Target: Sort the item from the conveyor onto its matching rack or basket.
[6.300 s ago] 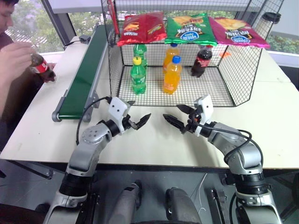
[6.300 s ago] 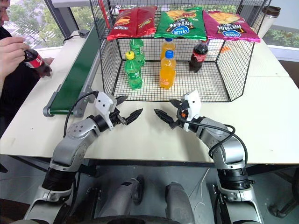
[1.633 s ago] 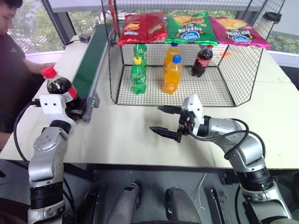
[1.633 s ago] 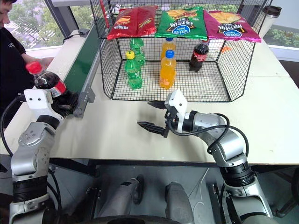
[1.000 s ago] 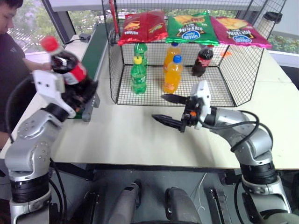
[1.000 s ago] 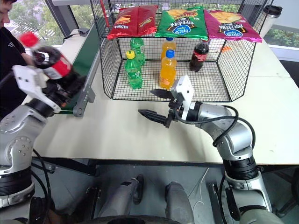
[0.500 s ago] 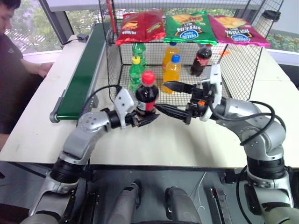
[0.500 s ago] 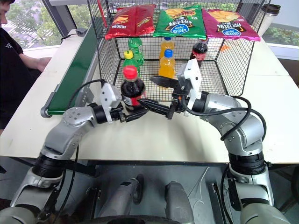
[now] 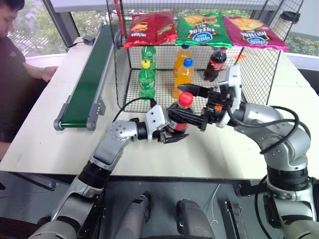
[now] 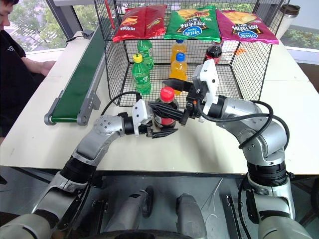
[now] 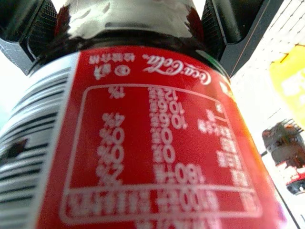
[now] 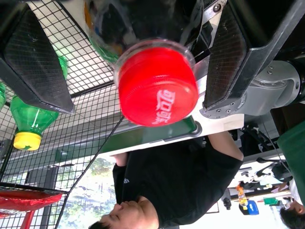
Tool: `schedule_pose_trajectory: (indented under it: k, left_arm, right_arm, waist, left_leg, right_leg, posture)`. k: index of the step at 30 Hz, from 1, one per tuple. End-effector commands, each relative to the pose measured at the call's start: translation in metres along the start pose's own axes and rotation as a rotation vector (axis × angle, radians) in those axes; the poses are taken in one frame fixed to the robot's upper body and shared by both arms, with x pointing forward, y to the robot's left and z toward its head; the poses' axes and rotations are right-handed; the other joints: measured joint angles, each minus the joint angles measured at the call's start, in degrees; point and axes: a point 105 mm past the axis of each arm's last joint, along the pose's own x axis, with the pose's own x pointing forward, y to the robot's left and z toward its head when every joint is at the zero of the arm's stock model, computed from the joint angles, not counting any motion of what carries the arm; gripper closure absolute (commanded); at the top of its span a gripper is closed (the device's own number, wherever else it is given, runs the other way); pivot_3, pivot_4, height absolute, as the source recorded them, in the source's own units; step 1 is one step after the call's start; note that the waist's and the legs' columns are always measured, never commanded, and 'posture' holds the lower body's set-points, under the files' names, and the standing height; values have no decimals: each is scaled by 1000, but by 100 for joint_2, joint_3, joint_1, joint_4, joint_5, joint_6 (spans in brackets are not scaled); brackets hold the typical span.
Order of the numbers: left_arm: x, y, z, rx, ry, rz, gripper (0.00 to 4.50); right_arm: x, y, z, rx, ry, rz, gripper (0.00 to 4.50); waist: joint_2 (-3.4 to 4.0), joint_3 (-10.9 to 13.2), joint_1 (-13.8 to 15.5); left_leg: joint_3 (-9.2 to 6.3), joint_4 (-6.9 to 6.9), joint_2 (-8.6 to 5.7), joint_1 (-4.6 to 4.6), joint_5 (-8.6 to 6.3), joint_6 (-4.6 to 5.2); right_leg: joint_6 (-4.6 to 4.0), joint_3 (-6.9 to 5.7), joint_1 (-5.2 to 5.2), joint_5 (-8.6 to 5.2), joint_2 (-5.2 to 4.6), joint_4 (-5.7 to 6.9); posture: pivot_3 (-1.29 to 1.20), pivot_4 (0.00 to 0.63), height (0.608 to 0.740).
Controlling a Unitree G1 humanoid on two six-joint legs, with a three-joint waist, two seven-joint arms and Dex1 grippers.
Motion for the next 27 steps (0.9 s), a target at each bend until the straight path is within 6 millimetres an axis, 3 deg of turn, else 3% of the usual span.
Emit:
schedule_pose_trajectory:
  k: [1, 4, 11, 14, 20, 27]
  left_arm:
    - [-1, 9, 25, 52, -81, 30, 1495]
    - [-3, 10, 25, 47, -81, 39, 1495]
    - [-5, 13, 26, 46, -85, 78, 1495]
    - [-6, 13, 29, 17, -118, 66, 77]
    - [-10, 25, 23, 59, -69, 136, 77]
    - [-34, 19, 16, 17, 4, 95, 77]
  right_arm:
    - [-1, 5, 14, -49, -32, 21, 1914]
    - [-1, 7, 14, -47, -31, 30, 3310]
    - [2, 6, 15, -44, -15, 22, 3327]
    - [5, 3, 21, -44, -32, 5, 3327]
    - [7, -9, 28, -60, -59, -71, 3327]
    - [-1, -53, 37, -70, -101, -319, 3327]
  waist:
    - [0, 0, 0]
    - [0, 0, -1]
    - [0, 0, 0]
    - [0, 0, -1]
    - [0, 0, 0]
    - [1, -1, -12]
  left_leg:
    - [0, 0, 0, 0, 0, 1]
    - [0, 2, 0, 0, 1, 1]
    - [-1, 4, 0, 0, 1, 2]
    - [-2, 4, 0, 0, 1, 2]
    - [-2, 5, 0, 0, 2, 3]
    - [-1, 6, 1, 2, 2, 3]
  right_leg:
    - [0, 0, 0, 0, 0, 0]
    - [1, 0, 0, 1, 0, 0]
    - [1, -2, 2, 1, 0, 1]
    - [2, -2, 1, 1, 1, 2]
    - [2, -3, 2, 1, 1, 3]
    - [2, -4, 0, 1, 5, 9]
  posture:
    - [0, 150, 738]
    - [0, 150, 738]
    - [0, 150, 738]
    - [0, 150, 738]
    - [0, 150, 738]
    - [0, 150, 738]
